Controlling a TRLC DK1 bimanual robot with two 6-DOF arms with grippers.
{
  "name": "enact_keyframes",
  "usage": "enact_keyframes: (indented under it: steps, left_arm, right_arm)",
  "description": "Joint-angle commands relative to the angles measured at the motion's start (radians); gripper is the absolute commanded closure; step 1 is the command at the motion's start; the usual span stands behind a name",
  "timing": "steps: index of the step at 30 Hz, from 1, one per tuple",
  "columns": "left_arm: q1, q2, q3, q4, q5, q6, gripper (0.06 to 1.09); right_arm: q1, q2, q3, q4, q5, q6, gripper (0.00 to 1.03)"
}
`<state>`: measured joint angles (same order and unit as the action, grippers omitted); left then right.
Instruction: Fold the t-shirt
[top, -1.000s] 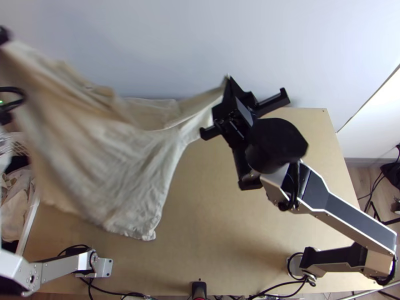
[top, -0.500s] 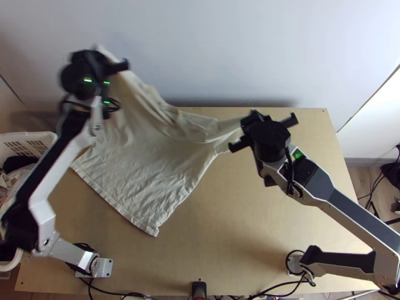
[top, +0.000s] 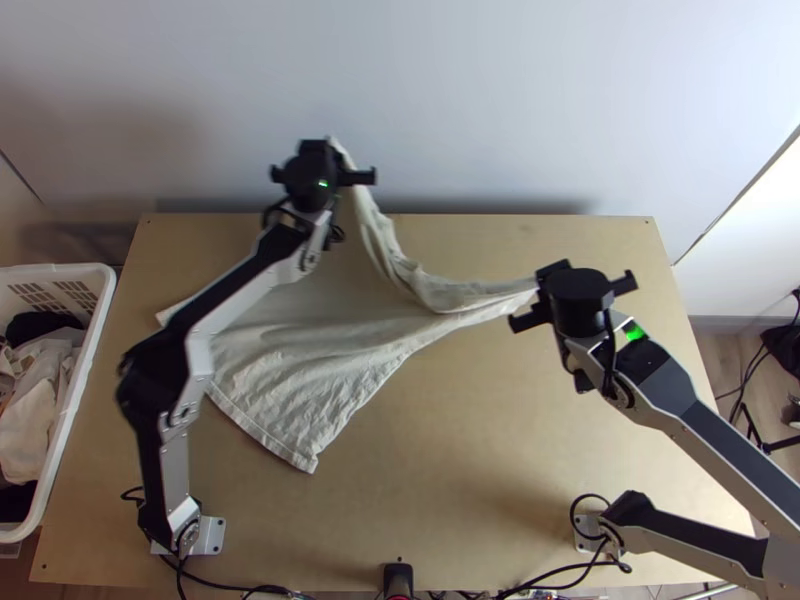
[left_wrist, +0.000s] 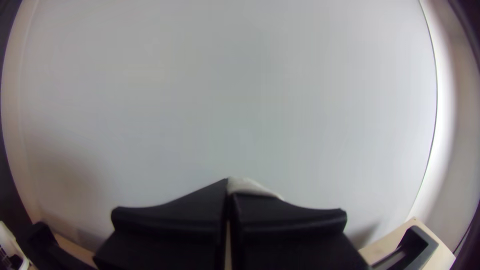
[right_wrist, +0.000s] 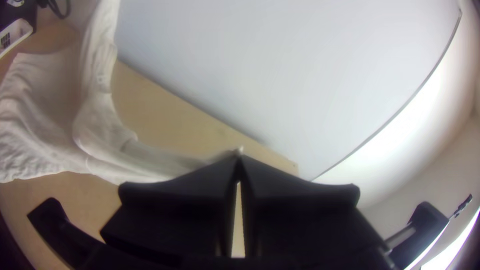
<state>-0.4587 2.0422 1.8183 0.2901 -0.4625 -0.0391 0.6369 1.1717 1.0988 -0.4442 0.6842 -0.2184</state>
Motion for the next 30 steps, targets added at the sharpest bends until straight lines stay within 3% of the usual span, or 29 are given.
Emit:
enact_keyframes:
  steps: [1,15,23,30]
  left_arm:
    - [-0.095,0.164,0.122,0.003,-0.007,0.01,1.05]
    - [-0.258,0.291,0.245,-0.028,-0.038,0.01,1.05]
    - [-0.308,0.254,0.25,-0.172,-0.065,-0.058,1.03]
    - [-0.319,0.199,0.25,-0.341,-0.088,-0.133,0.31]
  right_arm:
    - [-0.132,-0.046,-0.088,-0.01,-0.041,0.051,1.0]
    - [-0.313,-0.109,-0.232,-0.01,-0.061,0.159,1.0]
    - [-0.384,-0.118,-0.254,-0.067,-0.083,0.292,1.0]
    - [-0.399,-0.115,-0.269,-0.088,-0.092,0.369,1.0]
